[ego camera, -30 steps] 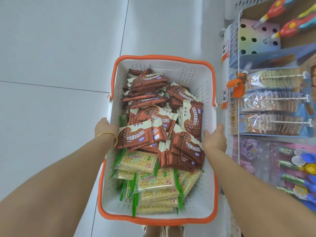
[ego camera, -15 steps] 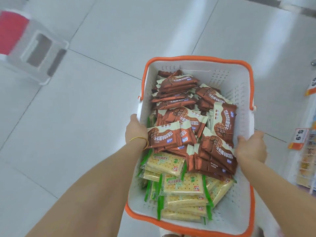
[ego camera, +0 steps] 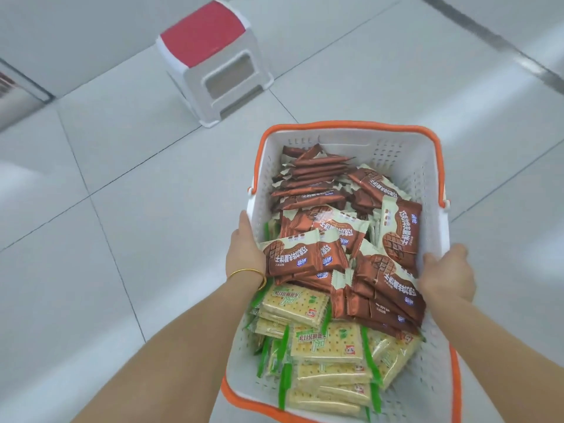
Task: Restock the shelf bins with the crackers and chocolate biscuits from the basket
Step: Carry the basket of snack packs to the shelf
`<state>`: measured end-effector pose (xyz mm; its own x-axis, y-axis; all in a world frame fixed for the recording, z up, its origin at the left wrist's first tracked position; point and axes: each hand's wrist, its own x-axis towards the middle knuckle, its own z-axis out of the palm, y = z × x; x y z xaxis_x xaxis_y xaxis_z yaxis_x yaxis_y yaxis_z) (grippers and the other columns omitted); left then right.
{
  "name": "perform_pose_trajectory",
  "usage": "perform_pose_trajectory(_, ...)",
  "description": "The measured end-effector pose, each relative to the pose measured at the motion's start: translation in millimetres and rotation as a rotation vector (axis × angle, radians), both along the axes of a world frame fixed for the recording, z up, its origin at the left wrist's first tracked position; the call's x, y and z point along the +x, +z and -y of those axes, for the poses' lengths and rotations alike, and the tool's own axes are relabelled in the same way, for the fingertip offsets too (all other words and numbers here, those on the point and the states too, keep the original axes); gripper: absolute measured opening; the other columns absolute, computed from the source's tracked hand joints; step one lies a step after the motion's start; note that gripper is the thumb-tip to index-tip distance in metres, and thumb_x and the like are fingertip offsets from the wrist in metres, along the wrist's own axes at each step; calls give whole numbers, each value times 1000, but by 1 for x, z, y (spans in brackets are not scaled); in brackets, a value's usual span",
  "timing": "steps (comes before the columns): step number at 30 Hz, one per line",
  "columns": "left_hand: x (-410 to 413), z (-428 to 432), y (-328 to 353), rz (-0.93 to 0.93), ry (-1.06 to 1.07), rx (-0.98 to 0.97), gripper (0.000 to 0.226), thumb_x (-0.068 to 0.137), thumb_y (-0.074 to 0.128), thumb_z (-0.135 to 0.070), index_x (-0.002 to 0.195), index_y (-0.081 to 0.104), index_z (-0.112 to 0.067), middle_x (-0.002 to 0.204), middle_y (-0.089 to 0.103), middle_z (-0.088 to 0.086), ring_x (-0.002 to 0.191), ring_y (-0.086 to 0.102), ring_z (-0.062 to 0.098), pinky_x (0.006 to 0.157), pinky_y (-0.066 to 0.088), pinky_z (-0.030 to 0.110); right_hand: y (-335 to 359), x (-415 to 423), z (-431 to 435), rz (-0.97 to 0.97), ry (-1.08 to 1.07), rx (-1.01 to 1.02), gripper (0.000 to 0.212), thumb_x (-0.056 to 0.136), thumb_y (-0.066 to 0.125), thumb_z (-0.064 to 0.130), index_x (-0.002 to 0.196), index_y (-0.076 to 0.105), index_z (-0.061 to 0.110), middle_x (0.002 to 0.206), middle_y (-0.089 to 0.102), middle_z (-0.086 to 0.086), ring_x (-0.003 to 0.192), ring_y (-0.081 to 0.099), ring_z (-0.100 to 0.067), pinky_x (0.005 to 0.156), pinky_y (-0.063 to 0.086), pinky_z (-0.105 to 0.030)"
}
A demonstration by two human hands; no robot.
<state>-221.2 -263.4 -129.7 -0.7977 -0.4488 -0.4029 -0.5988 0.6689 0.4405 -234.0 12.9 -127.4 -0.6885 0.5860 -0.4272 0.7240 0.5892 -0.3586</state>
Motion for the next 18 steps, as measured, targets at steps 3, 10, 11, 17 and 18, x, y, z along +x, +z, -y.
perform_pose_trajectory(3, -22, 35, -1, 3, 79, -38, 71, 89, 45, -4, 150, 14, -23, 130, 48, 16, 109, 53, 34, 89, 44, 42, -3, -43, 38, 10, 80, 13, 27, 99, 47, 19, 115, 40, -2, 112, 57, -32, 103, 55, -47, 80, 40, -45)
perform_pose_trajectory(10, -59, 119, -5, 59, 242, -193, 82, 87, 43, 5, 151, 1, -23, 131, 41, 18, 104, 53, 37, 82, 44, 45, -16, -136, 140, -4, 335, -14, 24, 100, 43, 18, 114, 39, -1, 107, 59, -28, 97, 58, -44, 72, 39, -42)
perform_pose_trajectory(11, -63, 131, -4, 73, 250, -207, 84, 86, 44, 7, 151, 0, -24, 130, 40, 18, 103, 53, 37, 82, 45, 46, -17, -148, 155, -6, 377, -17, 24, 100, 43, 17, 115, 39, -1, 107, 60, -27, 96, 58, -43, 72, 38, -41)
perform_pose_trajectory(17, -75, 202, -4, 146, 459, -239, 88, 85, 42, 10, 151, -3, -27, 126, 39, 19, 97, 53, 38, 77, 47, 47, -15, -212, 253, 9, 683, -41, 21, 97, 43, 10, 115, 37, 2, 110, 59, -22, 98, 58, -42, 69, 36, -37)
perform_pose_trajectory(18, -76, 216, -5, 151, 497, -241, 88, 85, 42, 10, 151, -3, -28, 126, 38, 19, 96, 53, 38, 76, 47, 47, -15, -220, 272, 5, 722, -28, 21, 96, 43, 10, 115, 37, 3, 110, 59, -22, 97, 58, -42, 69, 37, -38)
